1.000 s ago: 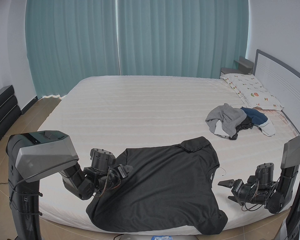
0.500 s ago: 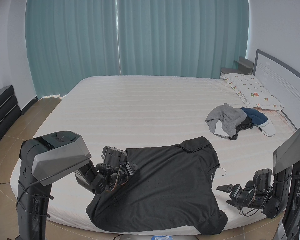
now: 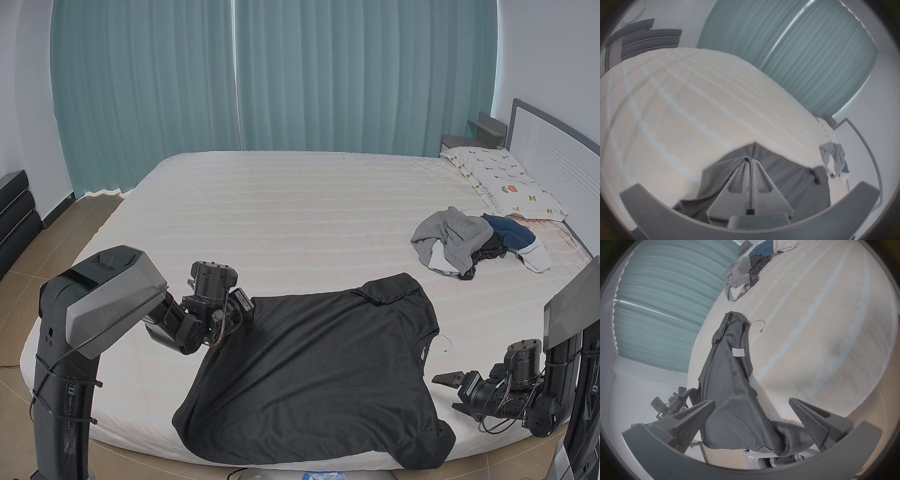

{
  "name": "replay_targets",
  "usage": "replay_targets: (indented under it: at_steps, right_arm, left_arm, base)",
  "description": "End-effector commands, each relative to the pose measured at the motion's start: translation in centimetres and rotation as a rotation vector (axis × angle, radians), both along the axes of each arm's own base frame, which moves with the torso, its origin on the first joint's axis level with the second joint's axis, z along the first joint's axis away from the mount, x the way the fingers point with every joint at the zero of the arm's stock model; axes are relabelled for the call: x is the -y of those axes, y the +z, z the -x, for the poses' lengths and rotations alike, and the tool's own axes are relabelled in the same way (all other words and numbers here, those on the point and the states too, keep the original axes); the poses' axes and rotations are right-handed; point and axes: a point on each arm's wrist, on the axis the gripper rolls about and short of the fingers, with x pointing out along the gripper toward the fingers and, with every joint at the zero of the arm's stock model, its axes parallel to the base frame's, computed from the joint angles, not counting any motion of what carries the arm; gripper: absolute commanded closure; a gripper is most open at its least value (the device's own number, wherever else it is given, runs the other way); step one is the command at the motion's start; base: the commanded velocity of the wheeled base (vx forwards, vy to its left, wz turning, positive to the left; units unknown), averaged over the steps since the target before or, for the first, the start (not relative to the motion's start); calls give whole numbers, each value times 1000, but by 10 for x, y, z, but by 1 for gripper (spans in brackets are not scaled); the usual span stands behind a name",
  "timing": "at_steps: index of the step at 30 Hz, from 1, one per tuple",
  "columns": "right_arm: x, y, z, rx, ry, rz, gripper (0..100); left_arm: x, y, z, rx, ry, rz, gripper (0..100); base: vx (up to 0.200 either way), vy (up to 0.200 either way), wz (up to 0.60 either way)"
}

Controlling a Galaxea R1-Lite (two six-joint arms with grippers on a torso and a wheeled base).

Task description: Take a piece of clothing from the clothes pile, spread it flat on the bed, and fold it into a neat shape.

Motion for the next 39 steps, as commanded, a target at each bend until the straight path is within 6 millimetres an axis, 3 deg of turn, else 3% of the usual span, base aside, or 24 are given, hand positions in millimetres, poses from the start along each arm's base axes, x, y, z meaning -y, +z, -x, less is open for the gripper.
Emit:
replay_targets:
  at_steps: [1,6,12,19,25,26,30,35,39]
  right_arm:
    - [-2,0,3,-3,11,1,0]
    - [-2,-1,3,-4,13,1,0]
    - [-2,-1,2,-4,11,-2,0]
    - [-2,-1,1,1,6,-1,0]
    - [-2,-1,1,0,4,-1,0]
    - [-2,-1,1,0,4,-1,0]
    - [-2,0,-1,12,3,-3,0]
    - [0,13,-15,117,-46,7,0]
    - [-2,27,-28,215,-86,21,0]
  left_arm:
    - [-31,16,-31,87,89,30,100]
    - [-58,20,-53,146,148,51,100]
    - [-74,1,-71,152,185,52,100]
    - [-92,-21,-73,115,243,55,100]
    - [-102,-17,-74,114,297,158,100]
    - [-102,-18,-74,110,288,166,0]
    - [-101,-20,-71,94,271,179,0]
    - [-110,18,-52,124,311,292,0]
    - [-116,31,-36,90,275,339,0]
  base:
    - [0,0,0]
    - [0,0,0]
    - [0,0,0]
    - [0,0,0]
    - [0,0,0]
    - [0,0,0]
    - [0,0,0]
    - [0,0,0]
    - [0,0,0]
